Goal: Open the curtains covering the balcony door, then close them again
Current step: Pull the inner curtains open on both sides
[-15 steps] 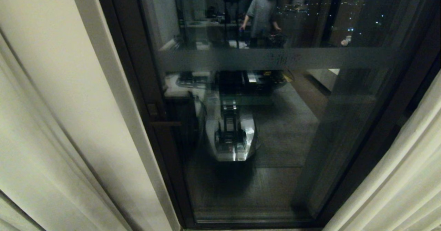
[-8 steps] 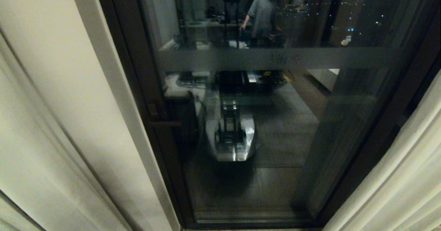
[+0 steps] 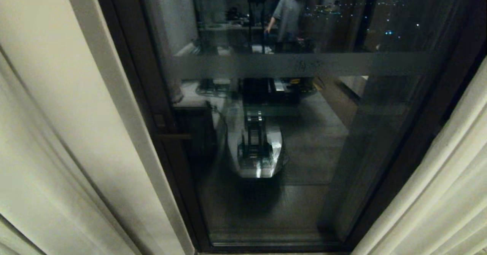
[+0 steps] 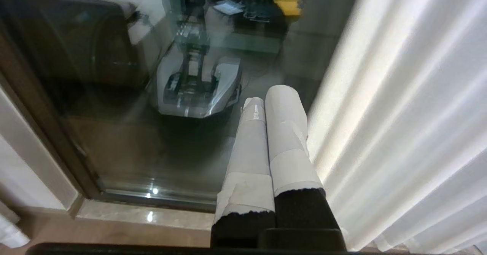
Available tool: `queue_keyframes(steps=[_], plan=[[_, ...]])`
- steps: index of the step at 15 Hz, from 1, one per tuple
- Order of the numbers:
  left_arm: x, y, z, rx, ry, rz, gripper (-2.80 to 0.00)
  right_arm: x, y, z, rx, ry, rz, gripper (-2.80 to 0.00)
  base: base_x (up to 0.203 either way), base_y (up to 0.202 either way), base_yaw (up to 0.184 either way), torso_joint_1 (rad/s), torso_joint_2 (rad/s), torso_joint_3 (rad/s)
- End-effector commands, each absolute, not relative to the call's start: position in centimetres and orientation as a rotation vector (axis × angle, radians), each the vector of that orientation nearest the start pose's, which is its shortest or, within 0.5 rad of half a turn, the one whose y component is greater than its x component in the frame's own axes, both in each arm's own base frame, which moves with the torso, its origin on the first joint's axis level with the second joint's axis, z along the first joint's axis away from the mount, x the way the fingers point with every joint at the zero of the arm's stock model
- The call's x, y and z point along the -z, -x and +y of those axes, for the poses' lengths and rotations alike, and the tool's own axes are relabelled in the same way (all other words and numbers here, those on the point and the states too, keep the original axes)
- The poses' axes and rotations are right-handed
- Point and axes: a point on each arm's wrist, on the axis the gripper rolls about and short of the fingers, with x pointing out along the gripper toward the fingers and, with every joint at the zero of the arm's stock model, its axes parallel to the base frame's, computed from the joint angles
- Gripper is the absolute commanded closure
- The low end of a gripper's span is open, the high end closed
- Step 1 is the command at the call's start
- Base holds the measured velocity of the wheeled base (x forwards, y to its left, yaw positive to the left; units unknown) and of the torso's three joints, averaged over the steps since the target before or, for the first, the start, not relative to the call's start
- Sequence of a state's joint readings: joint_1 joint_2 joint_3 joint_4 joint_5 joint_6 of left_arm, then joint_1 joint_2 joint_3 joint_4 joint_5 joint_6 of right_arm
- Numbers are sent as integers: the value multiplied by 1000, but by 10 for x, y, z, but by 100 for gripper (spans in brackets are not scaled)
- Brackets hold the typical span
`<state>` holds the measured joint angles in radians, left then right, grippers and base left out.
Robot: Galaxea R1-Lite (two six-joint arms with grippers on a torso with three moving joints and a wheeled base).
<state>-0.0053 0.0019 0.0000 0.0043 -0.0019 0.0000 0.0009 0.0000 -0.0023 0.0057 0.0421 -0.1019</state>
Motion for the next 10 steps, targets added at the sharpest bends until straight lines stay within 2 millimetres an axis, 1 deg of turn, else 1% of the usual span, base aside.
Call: queue_keyframes(steps=[1,10], plan=[[-75,23,0,9,0,5,0,-75,23,1,-43,103,3,0,0,-208,-9,2,6,2],[-75,23,0,8,0,3,0,-76,23,1,-43,103,2,0,0,-191,-1,4,2,2]])
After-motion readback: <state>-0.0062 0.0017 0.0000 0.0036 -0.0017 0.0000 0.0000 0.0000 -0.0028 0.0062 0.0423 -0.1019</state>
